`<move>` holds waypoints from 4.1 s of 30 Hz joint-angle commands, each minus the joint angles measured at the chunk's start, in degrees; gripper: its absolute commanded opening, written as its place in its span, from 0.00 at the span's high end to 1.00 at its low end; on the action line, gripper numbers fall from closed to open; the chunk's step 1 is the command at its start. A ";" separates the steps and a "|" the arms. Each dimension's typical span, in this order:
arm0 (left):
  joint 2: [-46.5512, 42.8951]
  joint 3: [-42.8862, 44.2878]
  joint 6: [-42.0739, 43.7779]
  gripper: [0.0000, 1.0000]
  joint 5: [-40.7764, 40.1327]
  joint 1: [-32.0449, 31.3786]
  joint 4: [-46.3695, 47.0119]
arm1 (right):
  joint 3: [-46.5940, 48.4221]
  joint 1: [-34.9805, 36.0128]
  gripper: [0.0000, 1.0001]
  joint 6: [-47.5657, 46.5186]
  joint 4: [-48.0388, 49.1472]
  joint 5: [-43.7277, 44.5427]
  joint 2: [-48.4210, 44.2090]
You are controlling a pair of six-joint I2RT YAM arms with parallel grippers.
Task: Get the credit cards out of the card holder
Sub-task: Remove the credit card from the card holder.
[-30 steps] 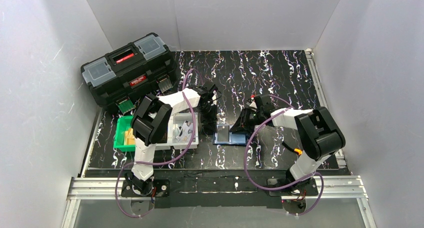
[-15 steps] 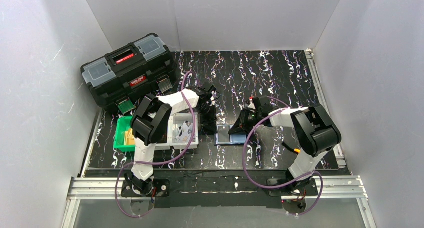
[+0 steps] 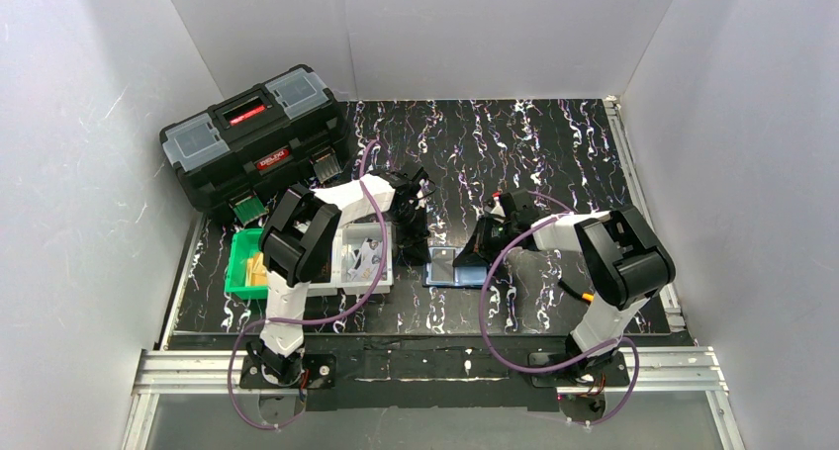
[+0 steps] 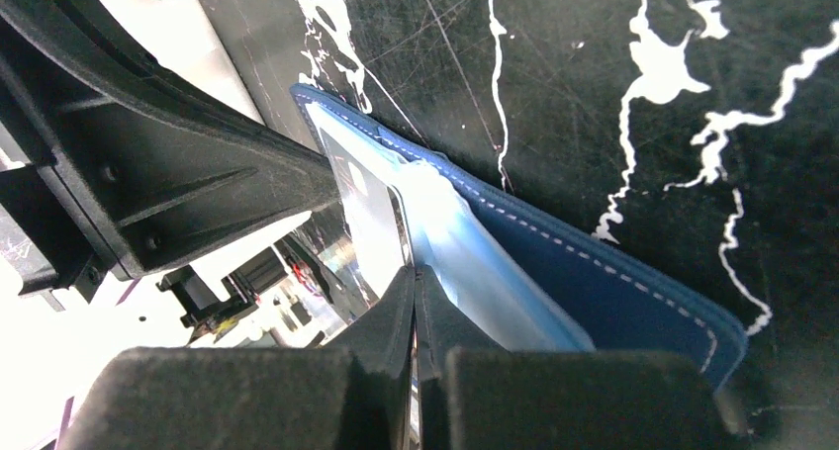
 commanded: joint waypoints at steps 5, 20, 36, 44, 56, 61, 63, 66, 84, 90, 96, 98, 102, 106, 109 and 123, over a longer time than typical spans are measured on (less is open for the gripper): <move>6.91 -3.95 0.73 1.00 -12.47 0.55 -2.36 | -0.88 1.22 0.98 -0.25 -1.45 3.98 -3.87; 7.38 -3.46 0.92 1.00 -12.16 0.81 -2.44 | -3.27 0.01 0.92 -0.92 -1.13 3.87 -5.83; 7.50 -3.21 0.83 1.00 -11.40 0.82 -2.08 | -2.40 1.03 0.80 -0.76 0.22 1.68 -4.69; 7.79 -3.04 0.87 1.00 -10.97 0.86 -2.00 | -0.23 1.90 0.80 -1.51 -1.90 2.07 -2.91; 7.95 -3.00 0.83 1.00 -10.55 0.72 -1.71 | 0.59 2.12 0.80 -1.48 -0.93 0.81 -4.75; 8.20 -2.98 0.84 1.00 -10.59 0.74 -1.73 | 0.47 2.07 0.80 -1.50 0.21 -0.21 -5.76; 8.43 -3.03 0.86 1.00 -10.62 0.63 -1.67 | 0.42 2.12 0.80 -1.43 0.51 -0.49 -5.83; 8.52 -2.95 0.78 1.00 -10.56 0.46 -1.60 | -0.38 2.12 0.80 -0.24 3.03 -1.78 -5.43; 9.65 -3.90 -0.61 1.00 -10.70 -1.05 -1.21 | -5.48 2.07 0.99 8.93 11.81 0.88 -1.77; 10.59 -3.82 -0.47 1.00 -12.00 0.11 -1.60 | -6.70 2.13 0.99 7.43 6.65 4.14 -5.61; 11.04 -3.43 -0.26 1.00 -12.33 0.81 -1.90 | -7.12 2.12 0.99 5.83 2.19 6.21 -7.89; 11.17 -3.31 -0.24 1.00 -12.54 0.96 -2.04 | -7.29 2.12 0.99 5.33 1.23 6.83 -8.46; 11.15 -3.40 -0.19 1.00 -12.78 1.08 -2.26 | -7.25 2.04 0.99 3.61 -2.24 8.69 -9.82; 11.02 -3.45 -0.33 1.00 -12.81 1.08 -2.26 | -7.85 1.78 0.99 2.48 -1.71 7.44 -9.85; 11.16 -3.32 -0.36 1.00 -12.72 1.09 -2.27 | -7.65 1.77 0.83 2.29 0.82 5.06 -8.02; 11.05 -3.99 -0.79 1.00 -12.09 1.11 -1.74 | -4.22 1.68 0.74 2.18 2.19 1.86 -1.79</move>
